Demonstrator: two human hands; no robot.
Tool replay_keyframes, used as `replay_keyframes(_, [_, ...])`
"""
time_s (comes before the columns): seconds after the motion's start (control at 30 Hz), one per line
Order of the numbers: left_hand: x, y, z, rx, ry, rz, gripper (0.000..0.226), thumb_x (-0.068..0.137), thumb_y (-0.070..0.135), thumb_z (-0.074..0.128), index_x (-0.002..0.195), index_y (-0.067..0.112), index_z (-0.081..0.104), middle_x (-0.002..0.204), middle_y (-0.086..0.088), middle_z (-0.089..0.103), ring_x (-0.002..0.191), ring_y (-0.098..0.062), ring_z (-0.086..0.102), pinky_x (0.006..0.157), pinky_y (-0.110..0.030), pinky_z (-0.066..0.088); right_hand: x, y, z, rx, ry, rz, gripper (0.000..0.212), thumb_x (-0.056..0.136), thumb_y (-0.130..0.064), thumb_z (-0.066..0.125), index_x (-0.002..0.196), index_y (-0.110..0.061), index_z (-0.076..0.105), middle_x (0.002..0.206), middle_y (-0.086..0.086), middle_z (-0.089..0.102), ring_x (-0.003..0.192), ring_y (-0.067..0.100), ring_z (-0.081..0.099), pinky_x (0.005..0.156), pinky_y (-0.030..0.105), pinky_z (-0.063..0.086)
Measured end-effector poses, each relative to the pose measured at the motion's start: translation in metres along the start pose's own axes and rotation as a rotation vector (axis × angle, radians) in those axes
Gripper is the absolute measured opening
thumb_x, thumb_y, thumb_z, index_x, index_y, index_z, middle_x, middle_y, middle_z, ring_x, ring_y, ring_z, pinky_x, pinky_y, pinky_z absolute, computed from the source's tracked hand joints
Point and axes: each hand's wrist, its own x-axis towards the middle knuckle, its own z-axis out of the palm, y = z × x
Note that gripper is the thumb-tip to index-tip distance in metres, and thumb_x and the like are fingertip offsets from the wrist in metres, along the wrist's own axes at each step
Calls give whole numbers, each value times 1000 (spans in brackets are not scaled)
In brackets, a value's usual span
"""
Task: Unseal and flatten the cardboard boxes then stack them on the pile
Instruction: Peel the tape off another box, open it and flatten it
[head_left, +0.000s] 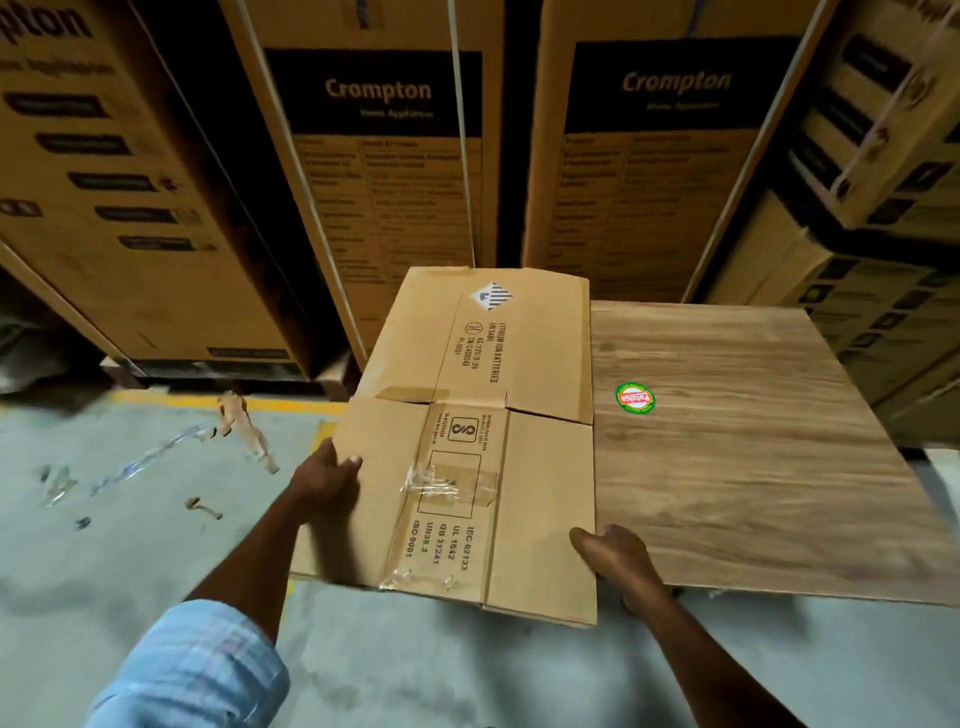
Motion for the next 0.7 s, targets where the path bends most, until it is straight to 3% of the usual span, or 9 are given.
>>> replay_keyframes(0.1, [-1,-7,8,18,46,-153,77,95,63,57,145,6,46,143,-24,55,127,-41,54,106,-46,45,-8,-5,30,127,81,56,71,81,-47,70,134,-5,48,131,15,61,114,34,61,91,39,54])
replay_keyframes(0.23, [-6,-10,16,85,141,-214,83,95,77,33,120,2,58,126,-28,62,113,-43,59,97,-48,47,-9,-7,47,281,162,73,98,68,-69,74,139,-11,38,140,11,54,122,36,56,100,43,51])
replay_keyframes(0.33, [-16,10,25,48,198,-135,70,101,66,36,113,-1,56,121,-31,62,111,-46,59,91,-47,44,4,-9,24,305,218,31,104,63,-77,70,143,-18,41,138,10,61,119,36,61,99,44,52])
replay_keyframes(0.47, [-34,35,56,-62,228,-101,59,105,53,42,109,-5,52,118,-36,60,110,-48,59,85,-46,43,39,1,-12,160,277,-6,109,55,-88,57,138,-18,54,127,15,67,117,36,63,98,44,53])
replay_keyframes(0.6, [-37,40,74,-46,235,-170,62,105,53,40,119,-7,52,127,-35,57,119,-49,53,97,-51,43,46,2,-27,-65,274,-22,98,80,-79,59,148,-10,47,136,27,55,131,42,48,110,42,40])
replay_keyframes(0.7, [-42,59,80,234,393,-224,59,103,48,43,140,2,46,141,-29,47,134,-45,38,109,-61,30,43,3,-31,-170,223,-55,96,81,-81,55,146,-10,47,136,24,57,131,41,49,107,42,40])
